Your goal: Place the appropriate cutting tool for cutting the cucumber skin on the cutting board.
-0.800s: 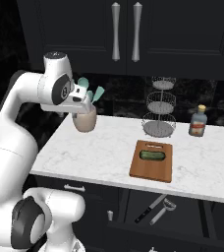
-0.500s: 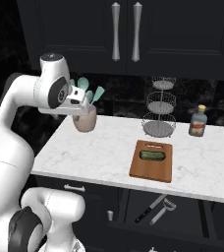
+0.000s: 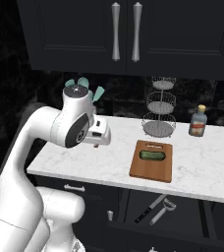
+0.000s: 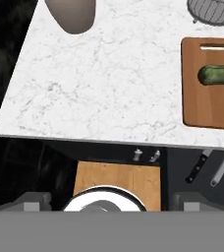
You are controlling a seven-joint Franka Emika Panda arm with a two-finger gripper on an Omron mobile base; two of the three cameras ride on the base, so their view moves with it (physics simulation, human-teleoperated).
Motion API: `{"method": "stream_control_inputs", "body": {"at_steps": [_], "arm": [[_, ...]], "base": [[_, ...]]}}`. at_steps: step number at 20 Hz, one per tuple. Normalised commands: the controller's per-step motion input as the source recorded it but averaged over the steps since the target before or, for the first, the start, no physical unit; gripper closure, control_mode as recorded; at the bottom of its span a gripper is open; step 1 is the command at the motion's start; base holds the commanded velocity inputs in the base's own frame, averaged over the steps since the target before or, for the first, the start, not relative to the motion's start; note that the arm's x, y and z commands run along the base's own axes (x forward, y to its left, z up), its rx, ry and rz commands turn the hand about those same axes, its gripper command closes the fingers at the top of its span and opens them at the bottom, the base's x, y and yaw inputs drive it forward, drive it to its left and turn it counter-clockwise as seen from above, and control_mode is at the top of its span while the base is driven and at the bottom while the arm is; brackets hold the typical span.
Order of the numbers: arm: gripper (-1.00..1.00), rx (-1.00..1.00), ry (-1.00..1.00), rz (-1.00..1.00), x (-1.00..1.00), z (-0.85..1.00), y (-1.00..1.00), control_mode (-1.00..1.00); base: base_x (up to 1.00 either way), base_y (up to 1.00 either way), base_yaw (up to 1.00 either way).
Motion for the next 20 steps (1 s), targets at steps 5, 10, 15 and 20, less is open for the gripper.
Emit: {"method": "stream_control_inputs", "body": {"at_steps": [5, 10, 15, 20], "arm": [[-1.0, 0.09, 0.08, 0.0, -0.32, -0.3, -1.0, -1.0], [-1.0, 0.02, 0.14, 0.0, -0.18, -0.4, -0.95, -1.0], [-1.0, 0.09, 0.12, 0.0, -0.05, -0.27, -0.36, -1.0], [-1.0, 0.05, 0.23, 0.0, 0.0, -0.39, -0.44, -1.0]], "base": [[0.0, 0.0, 0.0], [0.0, 0.0, 0.0], [0.0, 0.0, 0.0], [0.0, 0.0, 0.0]]}}
